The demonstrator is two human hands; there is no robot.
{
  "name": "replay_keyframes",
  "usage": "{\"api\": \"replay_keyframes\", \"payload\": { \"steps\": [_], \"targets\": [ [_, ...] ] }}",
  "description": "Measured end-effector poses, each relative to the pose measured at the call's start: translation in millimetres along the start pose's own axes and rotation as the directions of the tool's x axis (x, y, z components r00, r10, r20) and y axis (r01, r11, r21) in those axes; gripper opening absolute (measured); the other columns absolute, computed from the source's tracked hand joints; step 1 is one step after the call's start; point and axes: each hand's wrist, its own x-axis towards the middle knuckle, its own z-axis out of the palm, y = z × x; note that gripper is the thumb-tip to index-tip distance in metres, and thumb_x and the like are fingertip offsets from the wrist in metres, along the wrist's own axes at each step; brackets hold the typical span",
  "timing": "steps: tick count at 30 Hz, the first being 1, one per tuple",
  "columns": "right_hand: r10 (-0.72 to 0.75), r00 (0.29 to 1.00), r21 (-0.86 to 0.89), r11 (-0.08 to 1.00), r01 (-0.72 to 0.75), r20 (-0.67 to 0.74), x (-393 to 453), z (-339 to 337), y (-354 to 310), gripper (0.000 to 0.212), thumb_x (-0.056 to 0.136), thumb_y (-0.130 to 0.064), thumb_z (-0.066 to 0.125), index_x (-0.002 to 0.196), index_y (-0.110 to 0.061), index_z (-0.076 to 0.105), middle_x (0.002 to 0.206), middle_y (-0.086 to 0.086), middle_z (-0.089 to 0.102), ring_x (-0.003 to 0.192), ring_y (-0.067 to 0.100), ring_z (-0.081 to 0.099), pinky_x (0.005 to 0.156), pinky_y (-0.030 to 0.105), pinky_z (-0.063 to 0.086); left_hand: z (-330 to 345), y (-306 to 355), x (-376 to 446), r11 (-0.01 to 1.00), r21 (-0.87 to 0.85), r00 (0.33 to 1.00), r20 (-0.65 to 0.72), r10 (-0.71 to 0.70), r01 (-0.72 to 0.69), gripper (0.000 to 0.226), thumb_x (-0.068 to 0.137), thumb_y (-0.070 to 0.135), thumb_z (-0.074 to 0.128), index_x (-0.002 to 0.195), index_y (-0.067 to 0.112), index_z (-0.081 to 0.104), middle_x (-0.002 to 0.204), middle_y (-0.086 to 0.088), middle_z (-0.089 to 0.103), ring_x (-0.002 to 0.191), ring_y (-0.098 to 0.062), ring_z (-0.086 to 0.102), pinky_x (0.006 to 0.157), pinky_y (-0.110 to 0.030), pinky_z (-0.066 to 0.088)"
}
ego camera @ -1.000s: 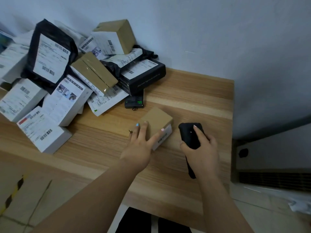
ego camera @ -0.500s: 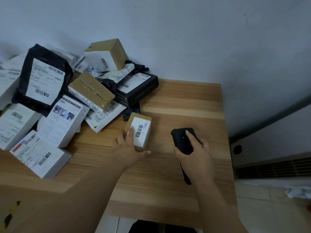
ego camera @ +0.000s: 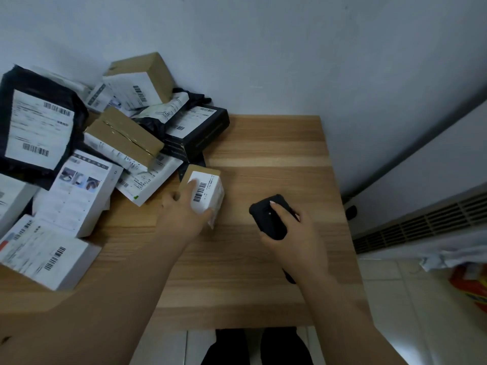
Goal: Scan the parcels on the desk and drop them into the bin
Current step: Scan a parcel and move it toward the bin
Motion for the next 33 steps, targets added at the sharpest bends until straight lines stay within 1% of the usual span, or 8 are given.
{"api": "replay_keyframes", "payload": {
  "steps": [7,10,13,17,20,26,28,33],
  "targets": [
    [-0.155,0.984,-0.099,0.982,0.163,0.086,-29,-10,-25,0.07,0.086,-0.051,0.065,0.149,-0.048,0.036,0.148,-0.009,0.037,0.125,0.015,0.048,0.097,0.036,0.049,-50,5,-31,0.998,0.013,0.992,-0.109,0.058,-0.057,0.075,0.085,0.055,0.063,0.15,0.048,0.026,0.149,-0.012,0.025,0.13,-0.034,0.038,0.106,-0.046,0.042],
    [-0.258,0.959,-0.102,0.958,0.27,0.115,-35,-21,-41,0.07,0.086,-0.052,0.065,0.149,-0.047,0.036,0.147,-0.01,0.036,0.124,0.013,0.048,0.095,0.034,0.05,-72,8,-51,0.996,0.037,0.98,-0.183,0.081,-0.075,0.075,0.085,0.053,0.063,0.151,0.046,0.028,0.149,-0.013,0.026,0.132,-0.032,0.036,0.107,-0.042,0.041],
    [-0.357,0.921,-0.094,0.923,0.374,0.154,-39,-38,-62,0.072,0.085,-0.053,0.066,0.149,-0.048,0.035,0.149,-0.01,0.033,0.126,0.016,0.047,0.101,0.037,0.047,-92,8,-79,0.995,0.055,0.964,-0.249,0.092,-0.081,0.077,0.085,0.055,0.064,0.152,0.044,0.026,0.149,-0.012,0.026,0.133,-0.031,0.035,0.107,-0.043,0.04],
    [-0.495,0.843,-0.172,0.83,0.53,0.208,-48,-59,-93,0.073,0.085,-0.055,0.064,0.15,-0.05,0.032,0.146,-0.01,0.034,0.126,0.017,0.045,0.103,0.039,0.044,-112,-1,-119,0.998,0.057,0.93,-0.368,0.02,0.001,0.092,0.081,0.053,0.068,0.155,0.031,0.018,0.146,-0.011,0.031,0.129,-0.033,0.038,0.1,-0.045,0.044],
    [-0.592,0.758,-0.237,0.722,0.65,0.274,-63,-68,-113,0.072,0.085,-0.055,0.063,0.15,-0.05,0.032,0.148,-0.009,0.033,0.129,0.019,0.044,0.103,0.037,0.044,-129,-11,-149,0.998,-0.018,0.886,-0.458,-0.066,0.065,0.097,0.08,0.057,0.068,0.155,0.019,0.021,0.144,-0.013,0.034,0.128,-0.034,0.04,0.1,-0.046,0.044],
    [-0.706,0.587,-0.279,0.517,0.809,0.395,-104,-65,-144,0.071,0.088,-0.058,0.06,0.151,-0.05,0.029,0.15,-0.008,0.029,0.127,0.021,0.045,0.1,0.037,0.047,-161,-48,-217,0.982,-0.04,0.824,-0.538,-0.177,0.185,0.078,0.085,0.051,0.061,0.152,0.041,0.022,0.149,-0.01,0.027,0.131,-0.031,0.037,0.103,-0.043,0.042],
    [-0.741,0.536,-0.26,0.469,0.844,0.405,-118,-61,-156,0.071,0.088,-0.058,0.06,0.151,-0.05,0.029,0.151,-0.007,0.029,0.129,0.021,0.044,0.102,0.038,0.045,-167,-60,-240,0.973,-0.031,0.804,-0.558,-0.207,0.229,0.079,0.086,0.052,0.06,0.153,0.042,0.019,0.151,-0.009,0.025,0.134,-0.031,0.033,0.106,-0.043,0.039],
    [-0.793,0.44,-0.164,0.411,0.897,0.421,-154,-51,-186,0.07,0.086,-0.058,0.061,0.149,-0.052,0.032,0.152,-0.009,0.03,0.13,0.018,0.044,0.103,0.037,0.044,-166,-97,-288,0.933,0.076,0.729,-0.647,-0.222,0.352,0.103,0.08,0.055,0.07,0.155,0.015,0.009,0.15,-0.007,0.027,0.133,-0.027,0.033,0.111,-0.039,0.034]
  ]
}}
